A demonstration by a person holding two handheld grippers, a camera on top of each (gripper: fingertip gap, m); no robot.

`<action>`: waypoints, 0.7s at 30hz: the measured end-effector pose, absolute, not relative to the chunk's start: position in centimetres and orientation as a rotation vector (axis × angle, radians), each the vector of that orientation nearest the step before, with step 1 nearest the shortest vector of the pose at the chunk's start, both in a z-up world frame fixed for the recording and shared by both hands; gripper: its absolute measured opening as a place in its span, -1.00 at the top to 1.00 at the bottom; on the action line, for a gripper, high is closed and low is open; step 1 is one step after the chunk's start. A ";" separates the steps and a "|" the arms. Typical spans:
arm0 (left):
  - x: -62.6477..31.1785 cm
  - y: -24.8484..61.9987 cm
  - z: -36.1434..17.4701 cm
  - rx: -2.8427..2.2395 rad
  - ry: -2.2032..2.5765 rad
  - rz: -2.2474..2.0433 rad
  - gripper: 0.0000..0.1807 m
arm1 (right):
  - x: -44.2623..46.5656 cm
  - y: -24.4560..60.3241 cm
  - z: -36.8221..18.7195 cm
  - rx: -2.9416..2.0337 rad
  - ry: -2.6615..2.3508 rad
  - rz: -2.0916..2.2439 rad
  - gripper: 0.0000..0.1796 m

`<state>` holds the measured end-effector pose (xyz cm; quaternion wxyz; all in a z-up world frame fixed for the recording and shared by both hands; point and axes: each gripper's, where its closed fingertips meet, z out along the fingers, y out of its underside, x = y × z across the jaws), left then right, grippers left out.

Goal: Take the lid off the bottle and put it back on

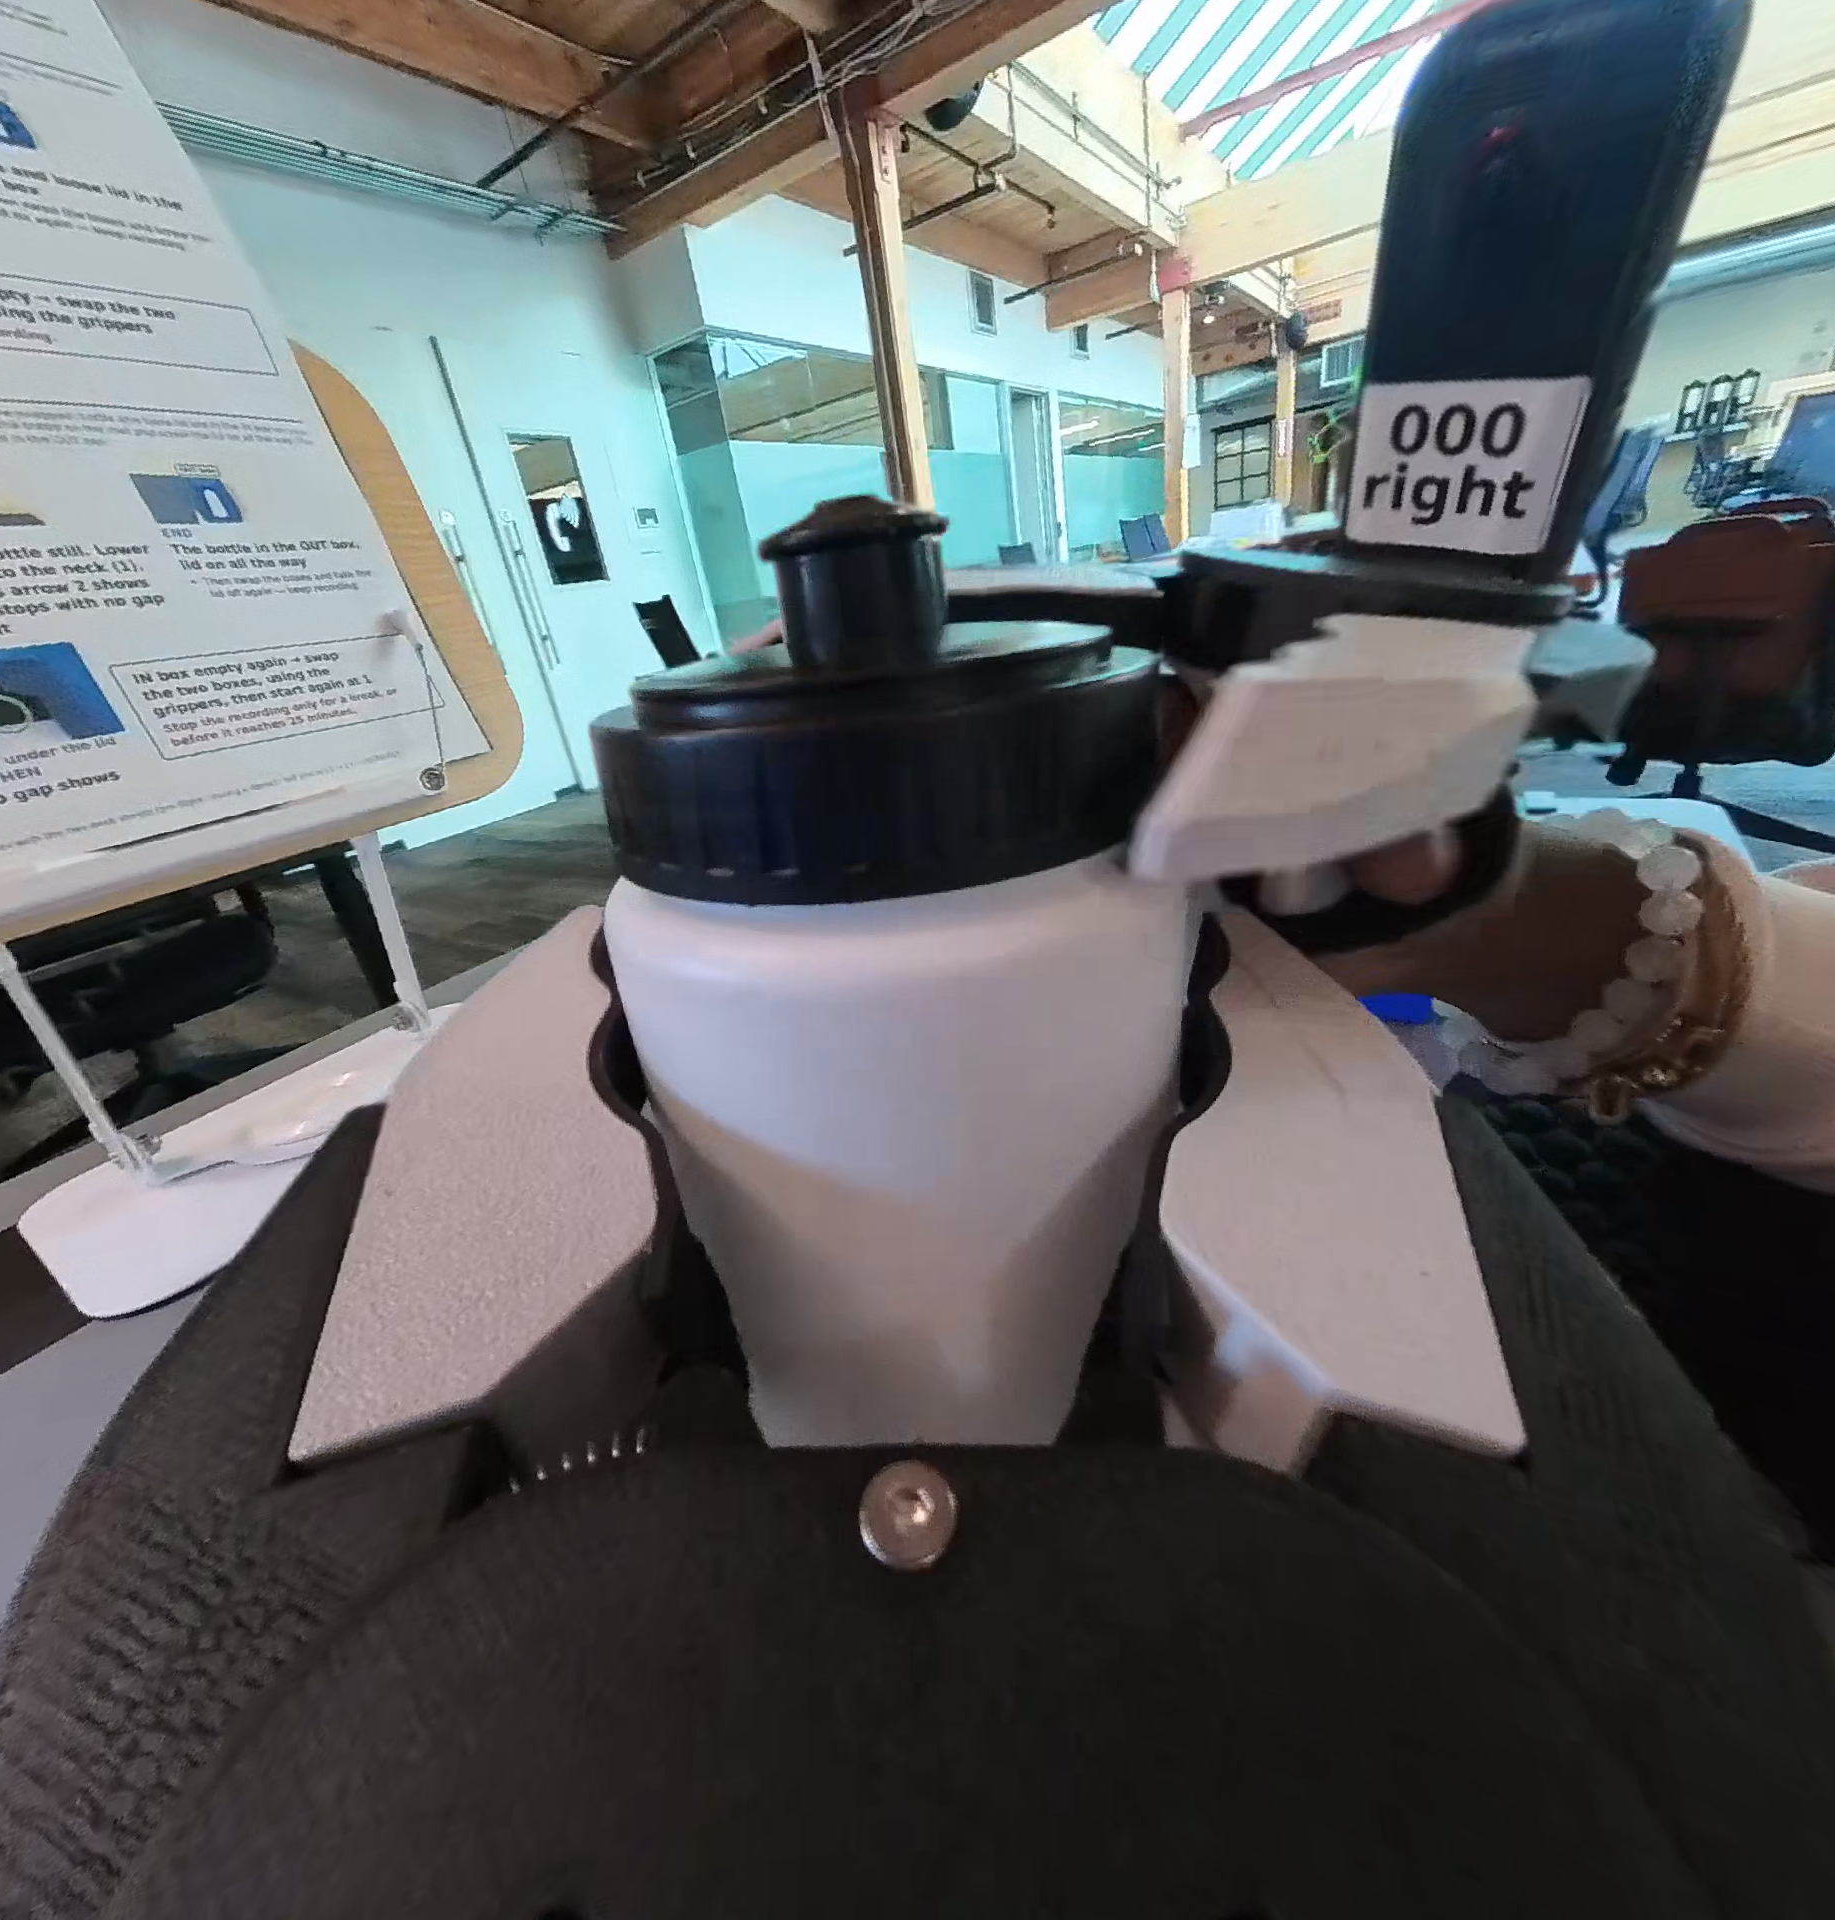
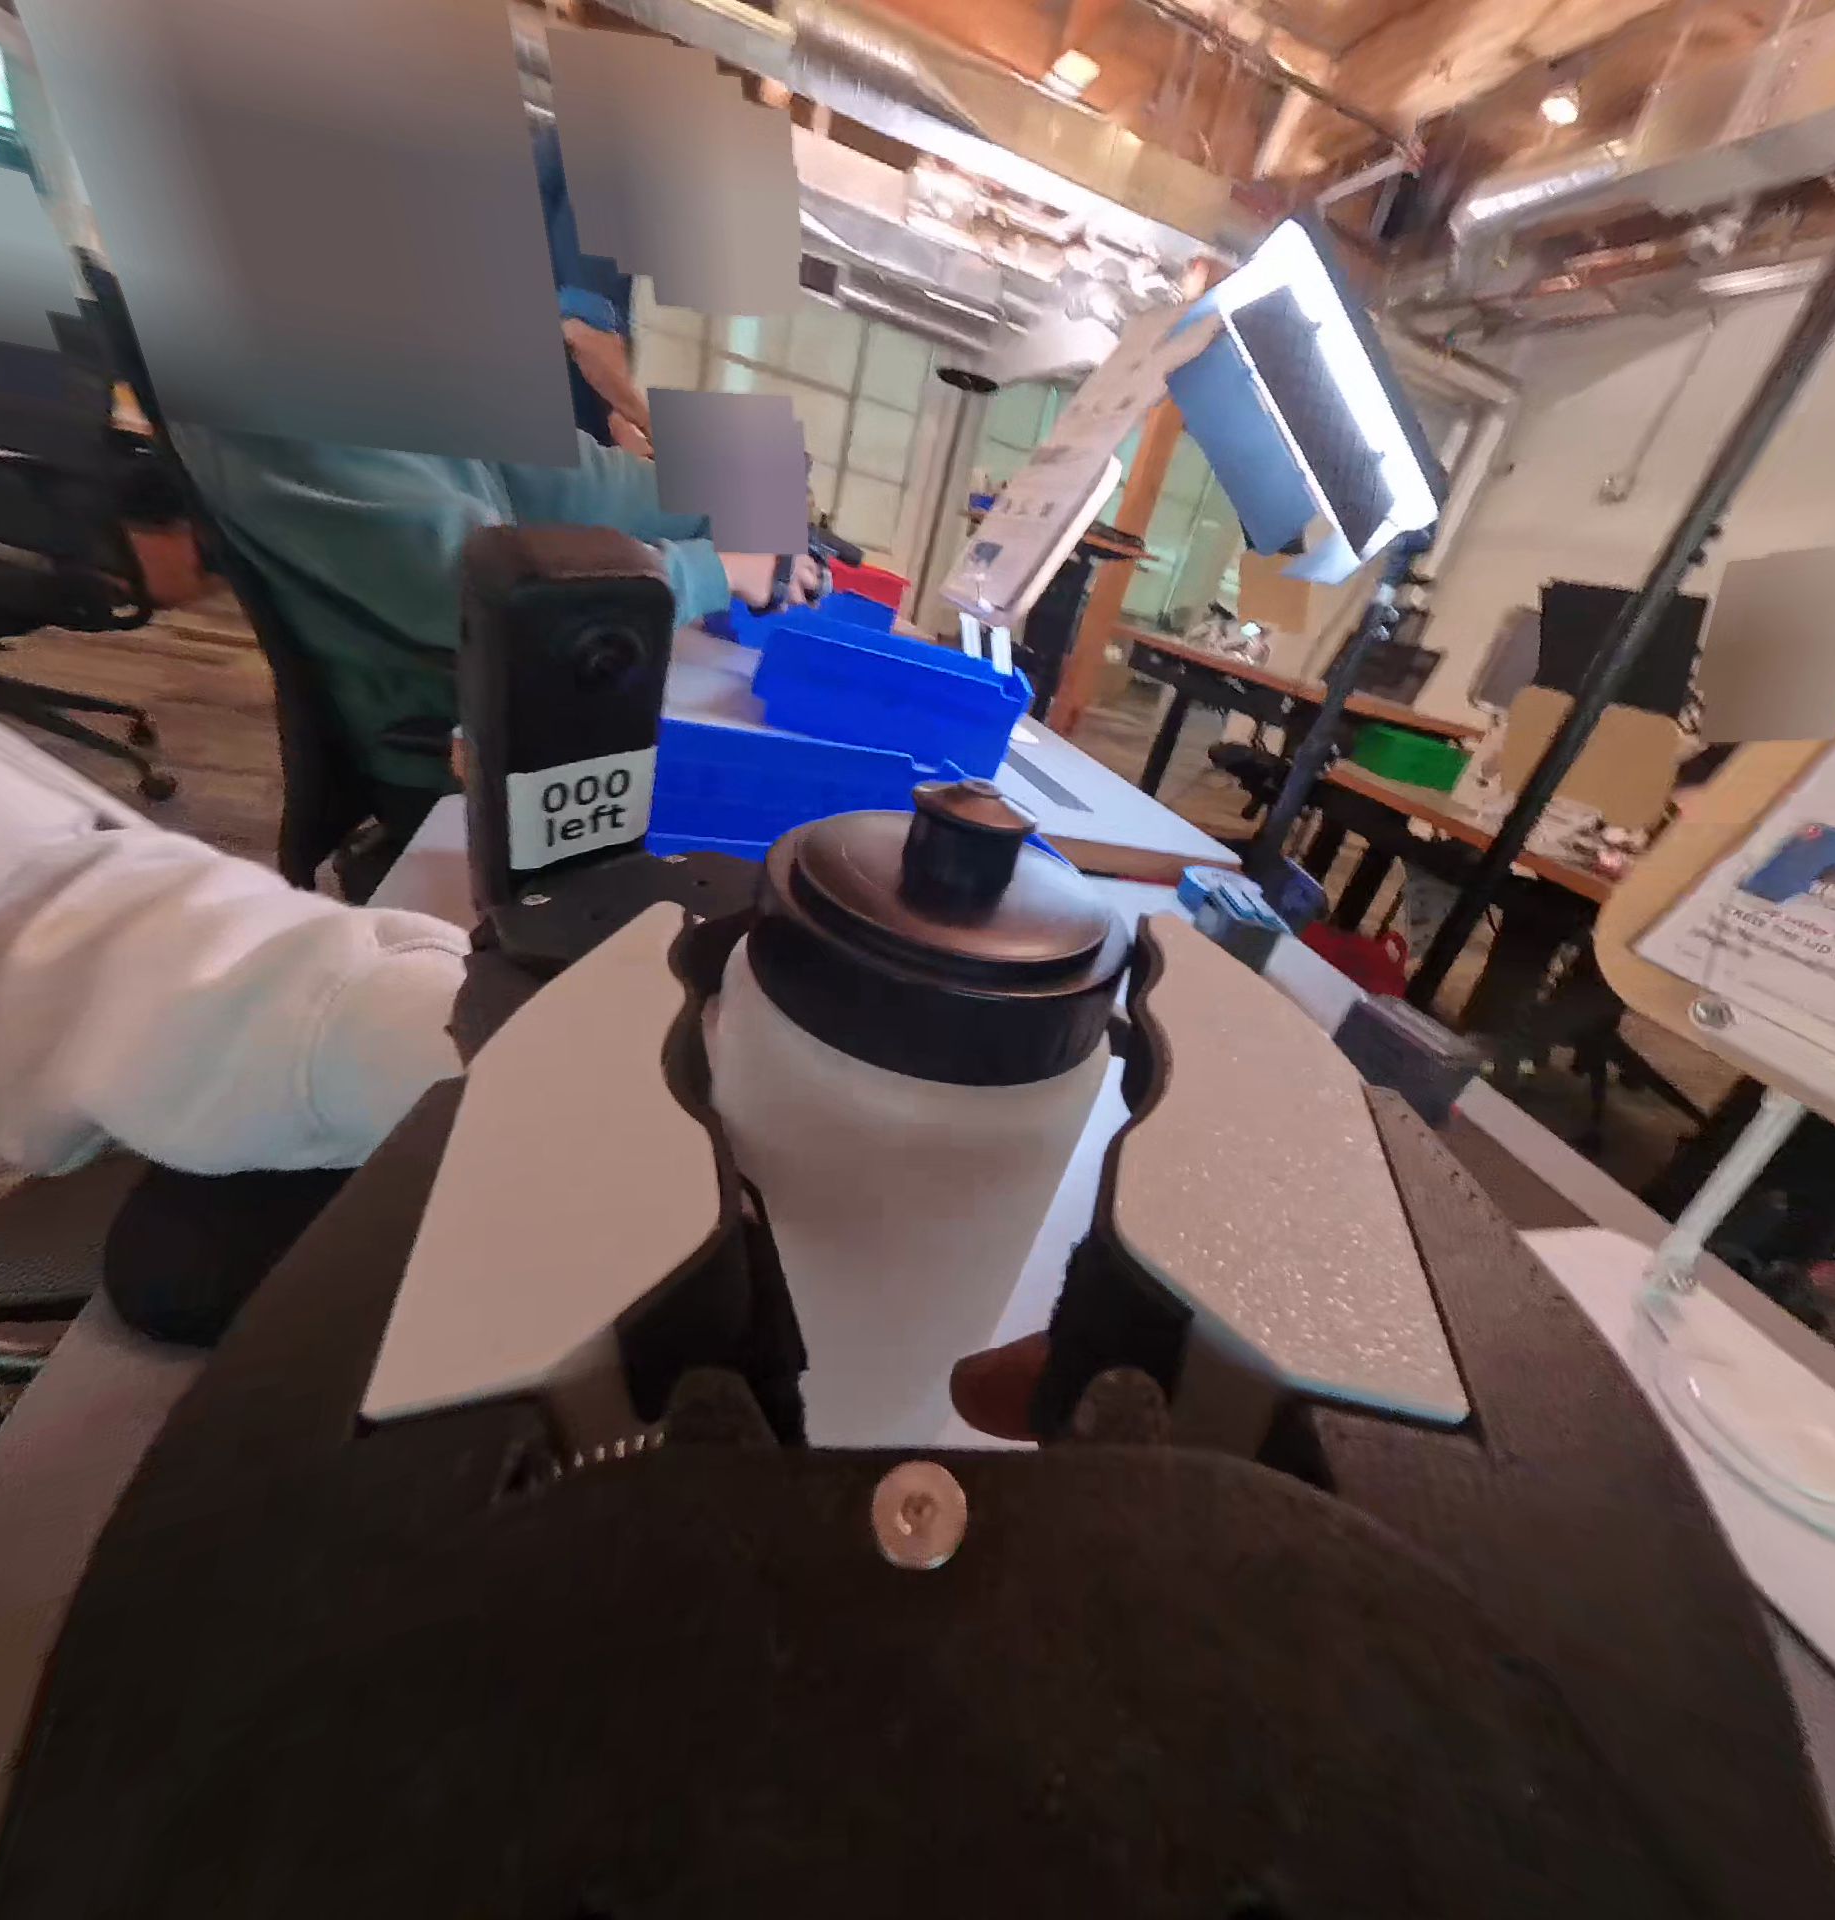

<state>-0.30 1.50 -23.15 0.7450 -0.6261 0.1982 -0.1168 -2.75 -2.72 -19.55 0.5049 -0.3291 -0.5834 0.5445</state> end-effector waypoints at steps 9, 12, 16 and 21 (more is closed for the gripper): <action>5.5 -4.1 -23.1 -1.234 0.801 -0.874 -0.13 | 1.2 -6.2 -19.3 -0.600 -1.633 1.724 0.23; 5.1 -3.5 -23.1 -1.250 0.768 -0.819 -0.13 | 1.0 -6.0 -19.3 -0.606 -1.622 1.713 0.23; 1.6 0.3 -23.1 -1.323 0.564 -0.401 -0.13 | -0.7 -3.9 -19.0 -0.679 -1.476 1.538 0.14; 0.8 0.8 -23.1 -1.330 0.528 -0.313 -0.13 | -2.0 -3.4 -19.2 -0.710 -1.413 1.364 0.15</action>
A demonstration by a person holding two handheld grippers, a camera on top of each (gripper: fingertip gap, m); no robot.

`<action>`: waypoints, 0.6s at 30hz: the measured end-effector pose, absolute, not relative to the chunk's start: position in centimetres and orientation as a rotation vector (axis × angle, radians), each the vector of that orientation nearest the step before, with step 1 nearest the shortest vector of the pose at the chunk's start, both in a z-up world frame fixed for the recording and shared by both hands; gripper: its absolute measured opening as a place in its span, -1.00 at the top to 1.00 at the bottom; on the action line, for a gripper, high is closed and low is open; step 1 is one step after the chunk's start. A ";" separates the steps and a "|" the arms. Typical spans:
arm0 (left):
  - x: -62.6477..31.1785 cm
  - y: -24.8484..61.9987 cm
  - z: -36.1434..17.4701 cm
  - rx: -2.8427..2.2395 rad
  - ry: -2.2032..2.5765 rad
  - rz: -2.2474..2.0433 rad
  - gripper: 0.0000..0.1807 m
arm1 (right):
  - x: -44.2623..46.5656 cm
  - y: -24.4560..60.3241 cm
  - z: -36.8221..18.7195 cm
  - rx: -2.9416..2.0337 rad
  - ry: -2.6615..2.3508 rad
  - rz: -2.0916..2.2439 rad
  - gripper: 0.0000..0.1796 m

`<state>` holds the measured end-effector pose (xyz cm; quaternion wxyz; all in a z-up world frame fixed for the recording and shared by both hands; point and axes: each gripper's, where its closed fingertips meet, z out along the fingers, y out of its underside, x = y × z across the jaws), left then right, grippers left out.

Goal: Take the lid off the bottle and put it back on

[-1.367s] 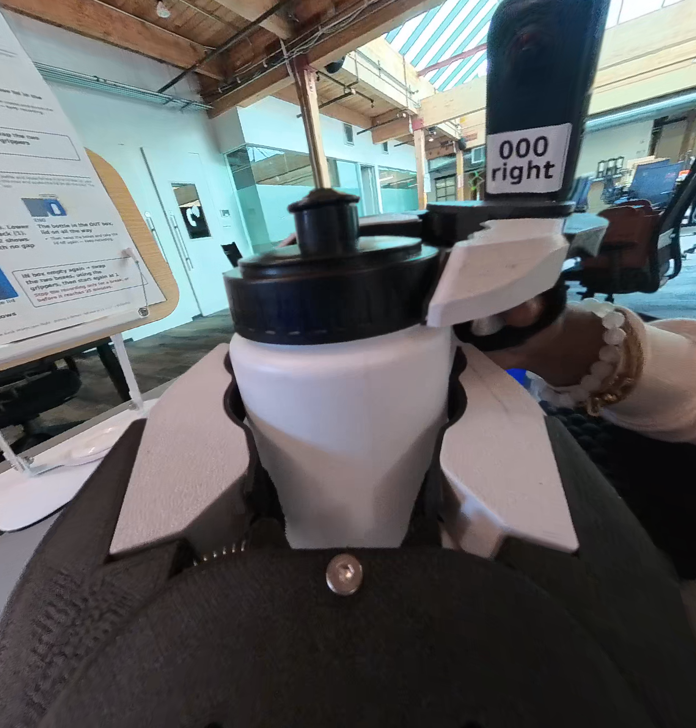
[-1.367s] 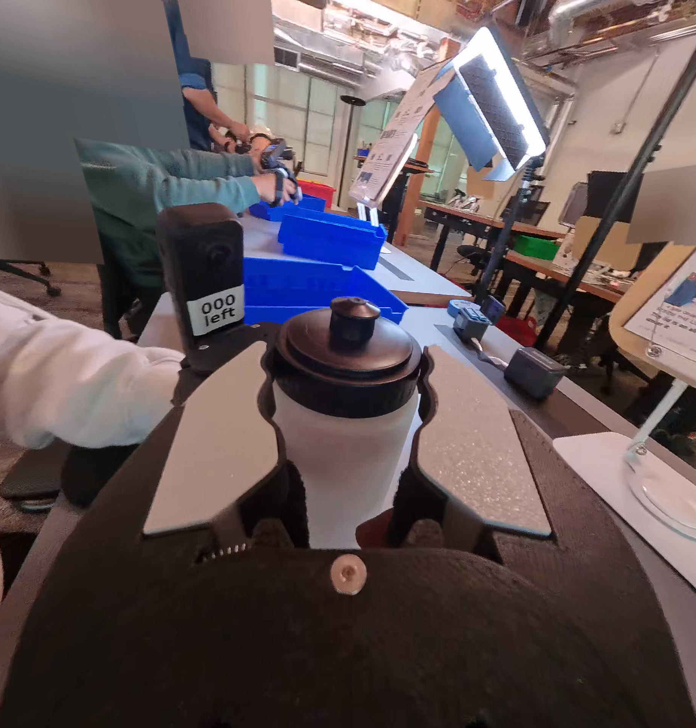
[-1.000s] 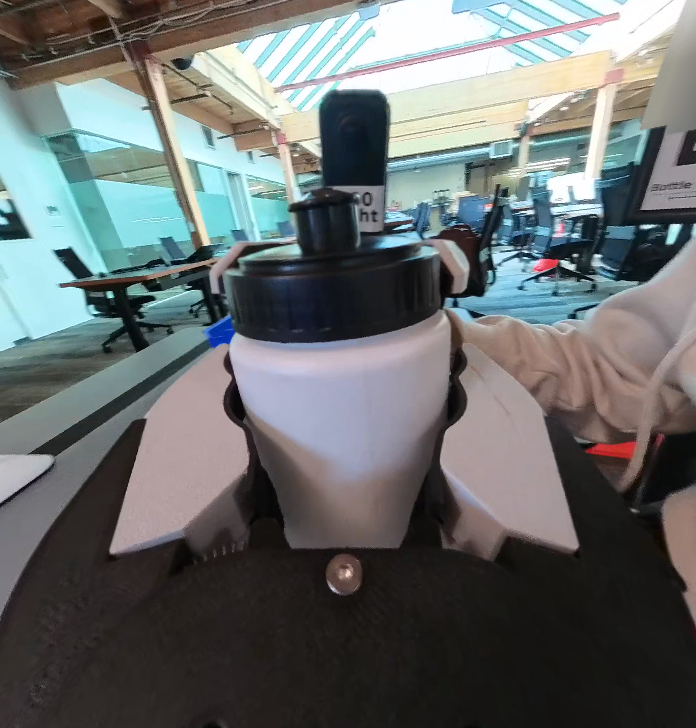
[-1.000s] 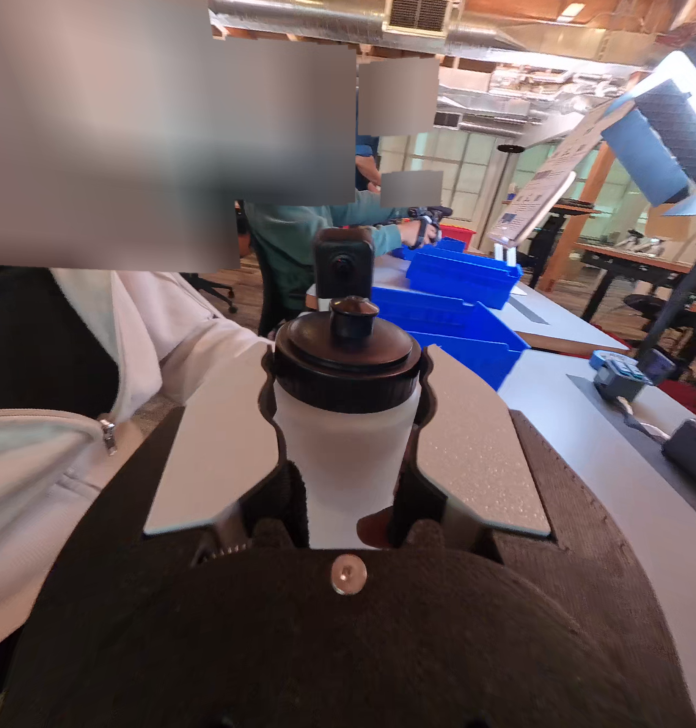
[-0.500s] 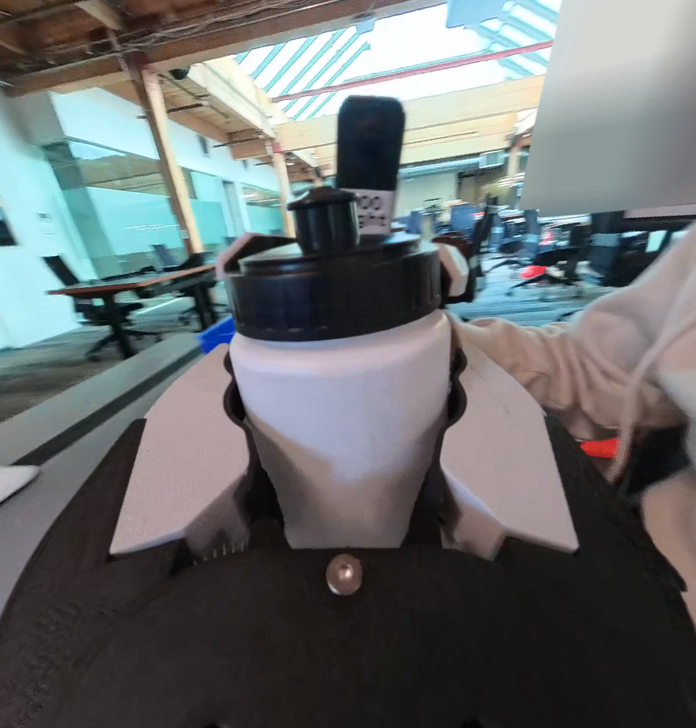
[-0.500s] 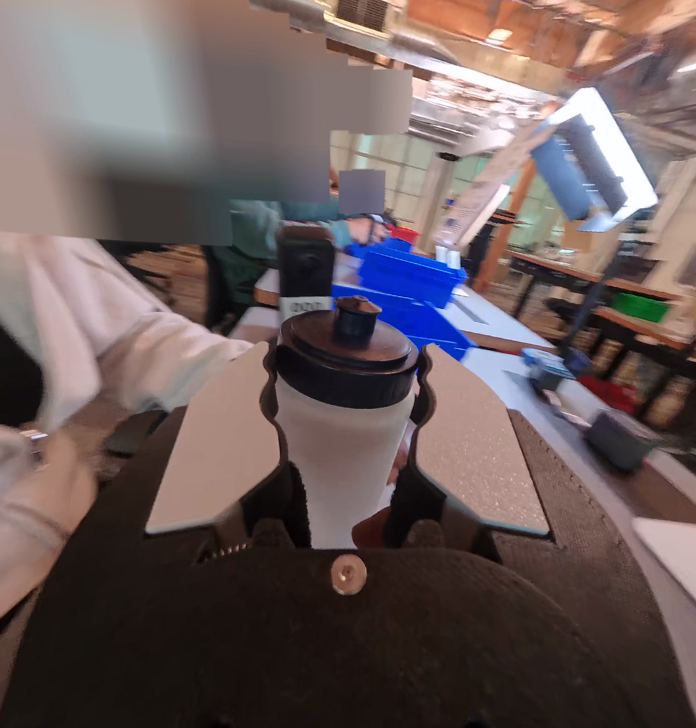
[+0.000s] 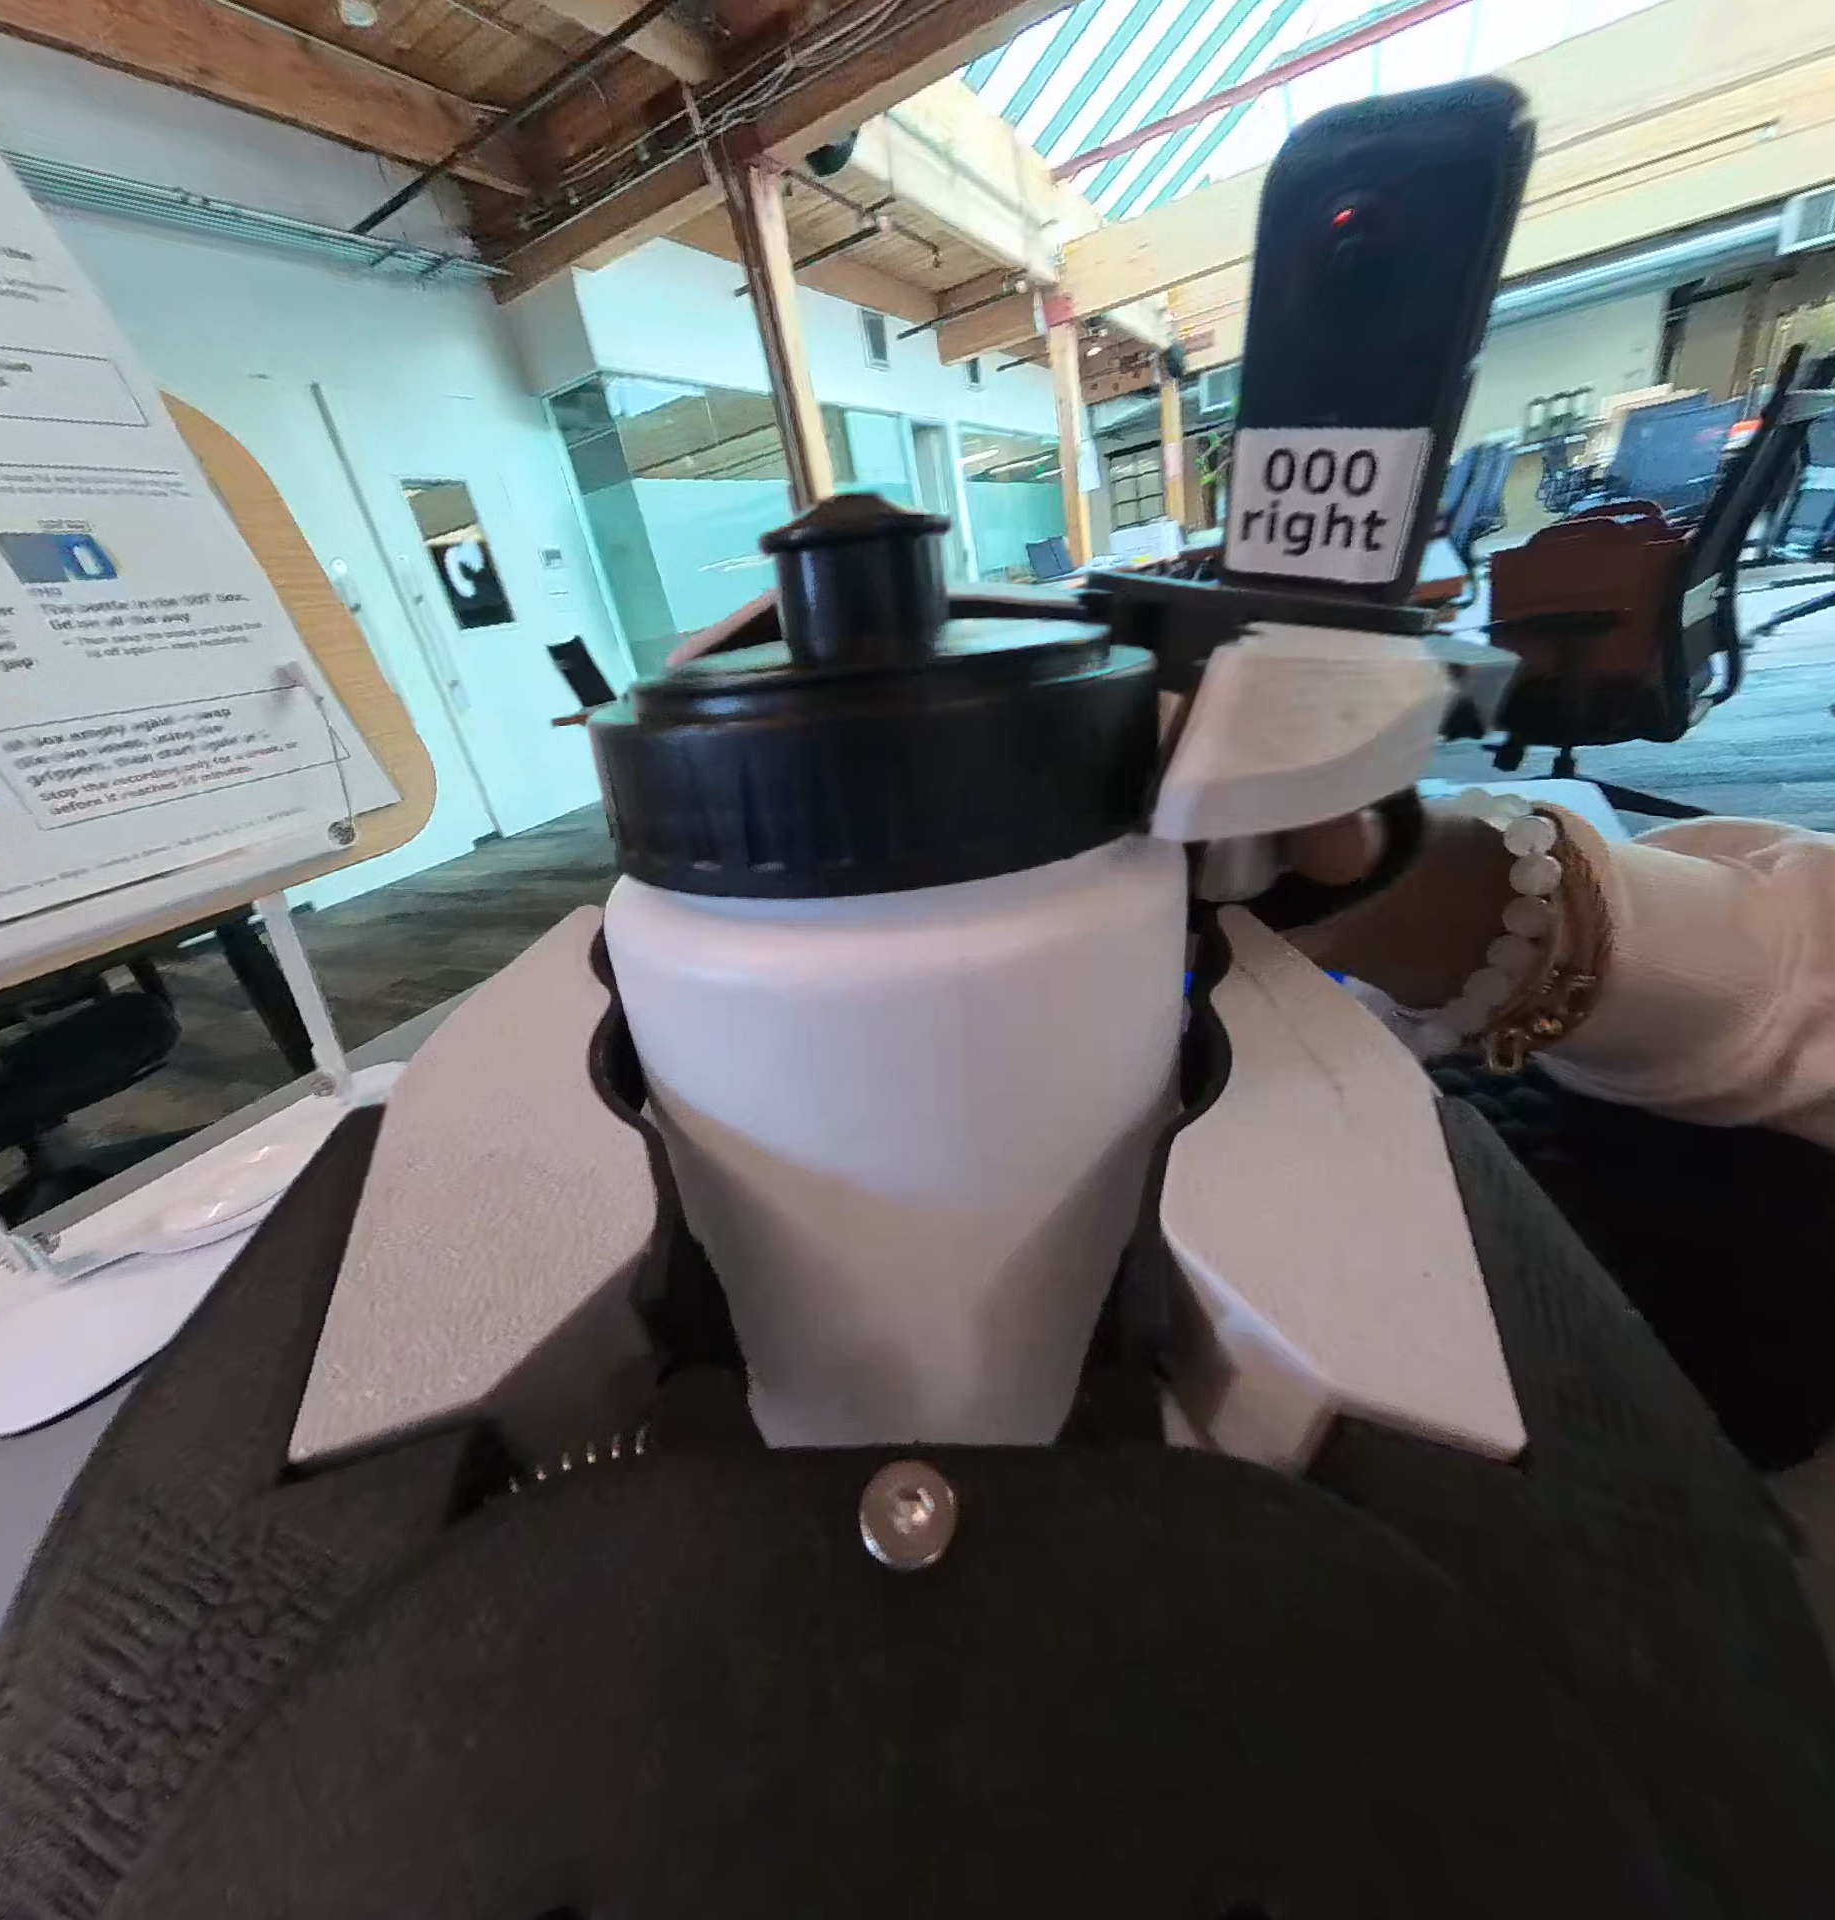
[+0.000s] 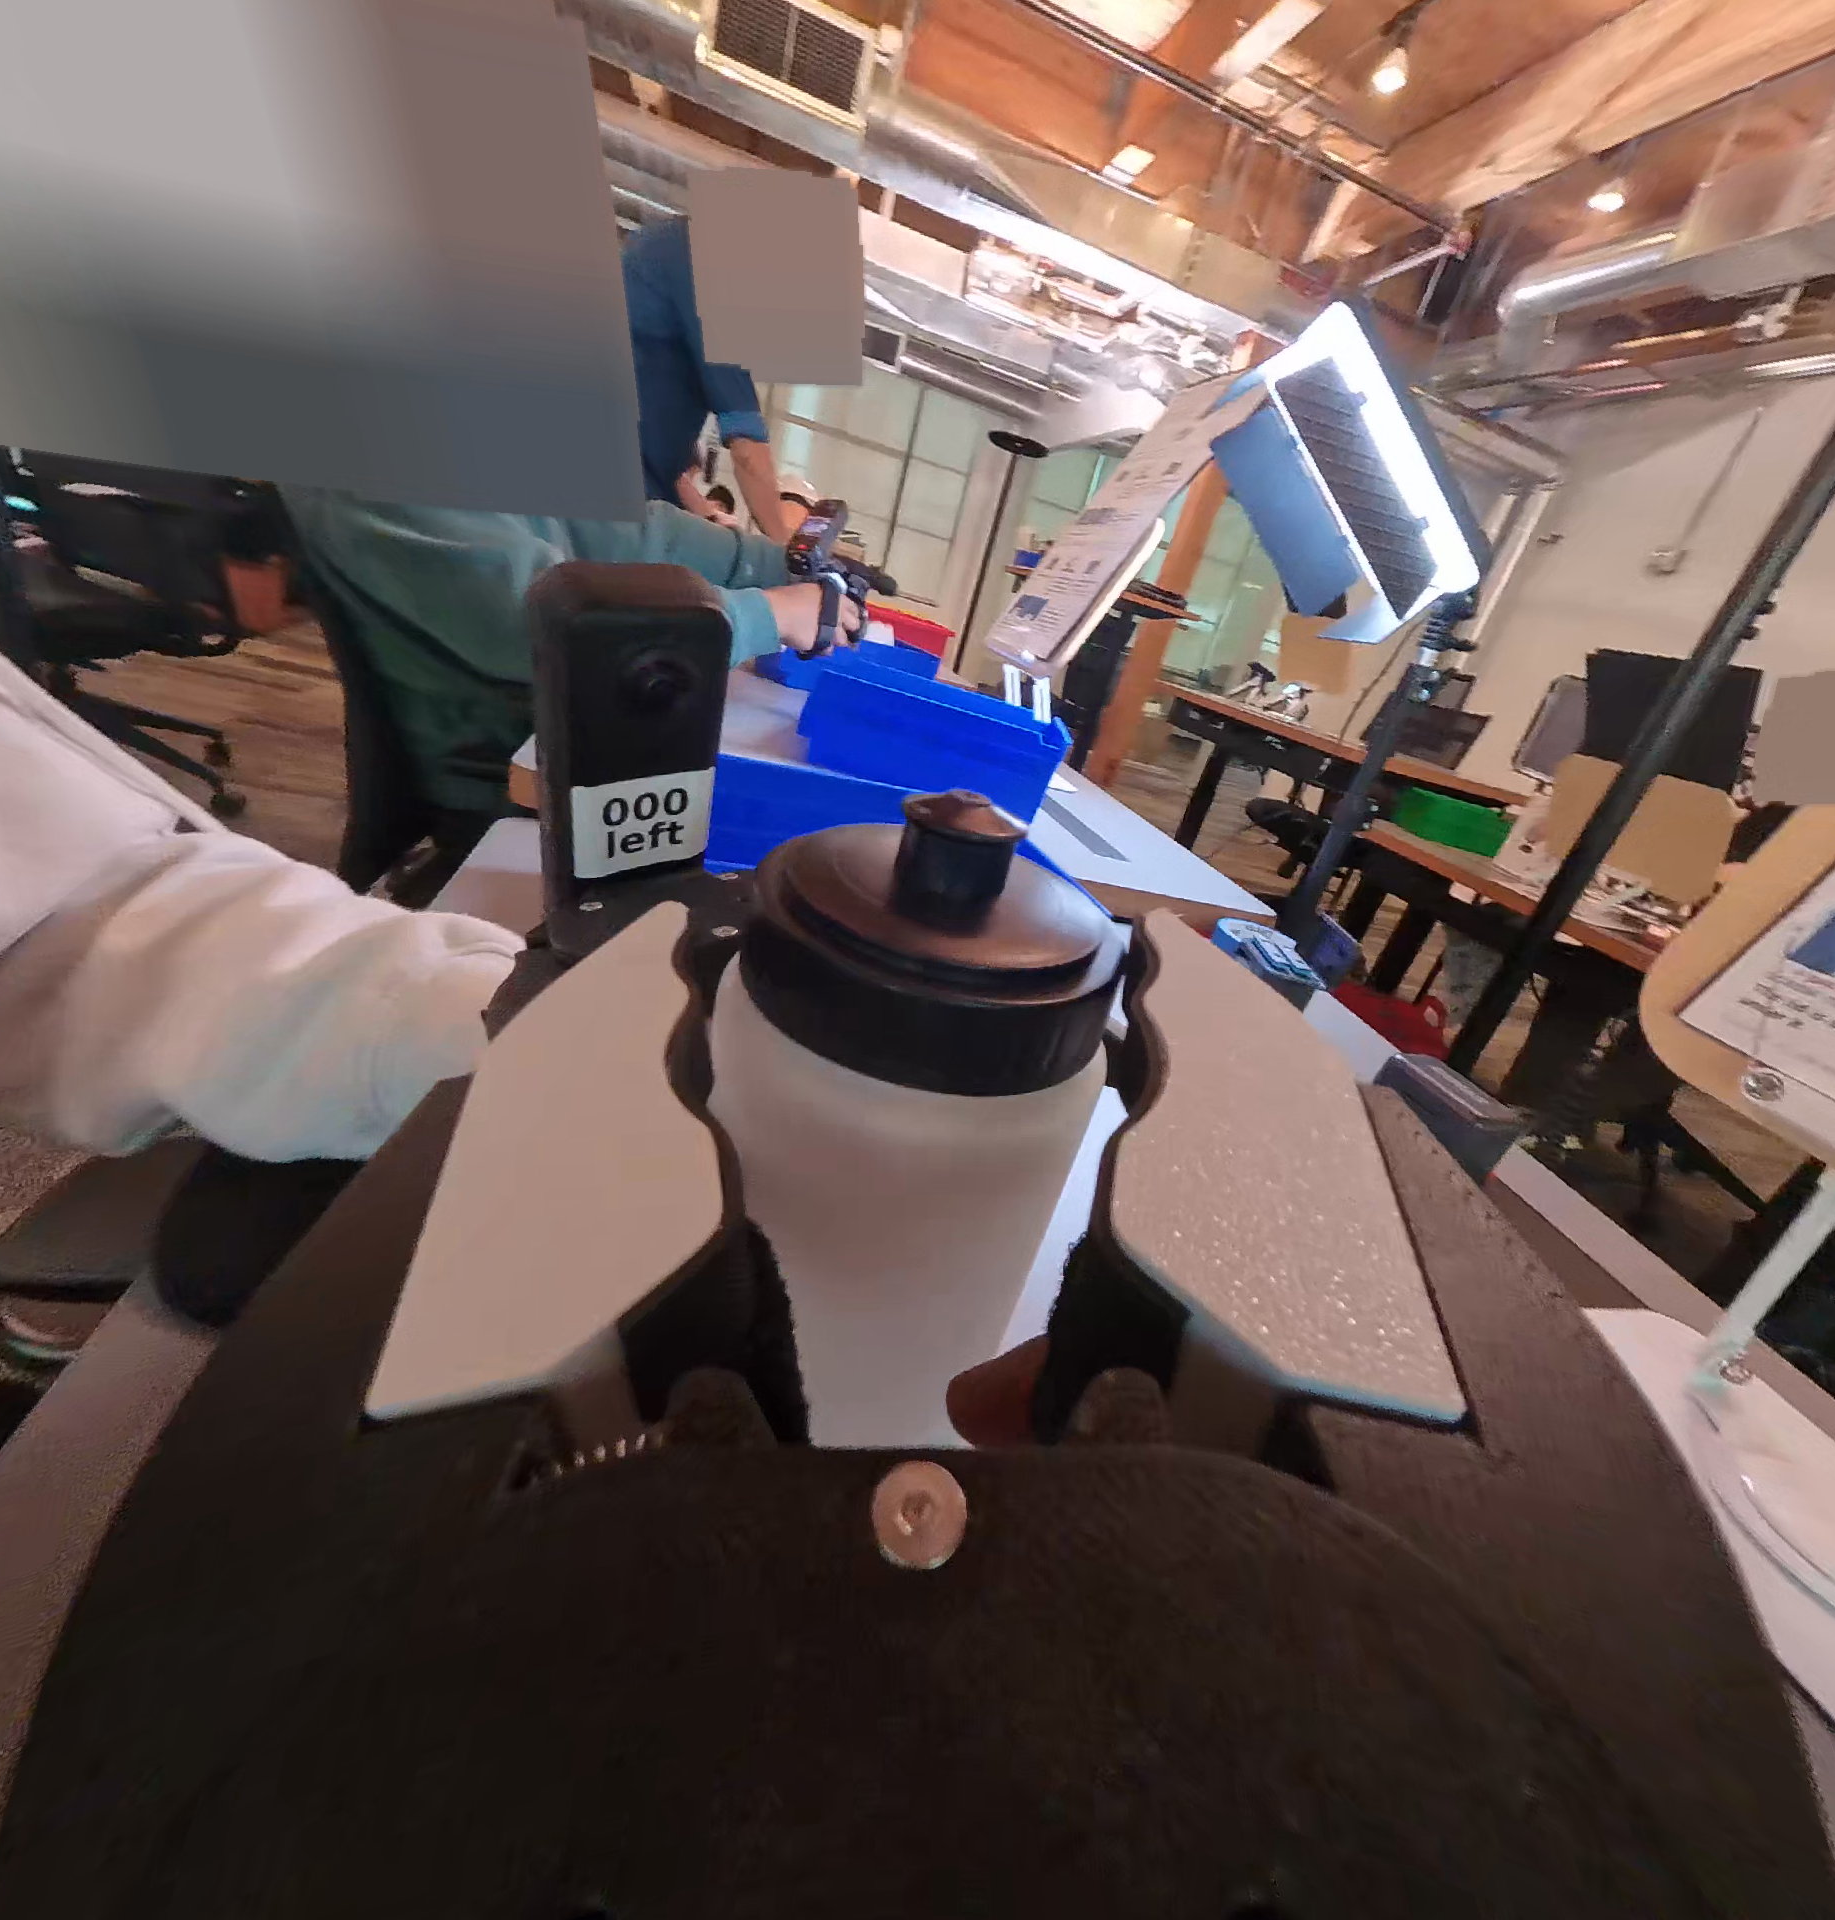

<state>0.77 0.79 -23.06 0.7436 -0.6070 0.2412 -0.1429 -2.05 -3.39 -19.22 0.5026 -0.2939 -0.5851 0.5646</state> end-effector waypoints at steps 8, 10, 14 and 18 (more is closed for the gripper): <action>5.9 -4.8 -23.2 -1.233 0.845 -0.899 -0.13 | 1.4 -6.8 -19.1 -0.578 -1.631 1.741 0.22; 6.0 -4.9 -23.2 -1.230 0.860 -0.884 -0.13 | 1.6 -7.1 -19.2 -0.555 -1.649 1.740 0.22; 4.2 -1.9 -23.3 -1.286 0.711 -0.630 -0.13 | 0.8 -5.4 -18.8 -0.599 -1.541 1.649 0.19; 1.2 0.6 -23.2 -1.348 0.527 -0.403 -0.13 | -0.3 -2.9 -17.6 -0.668 -1.335 1.563 0.04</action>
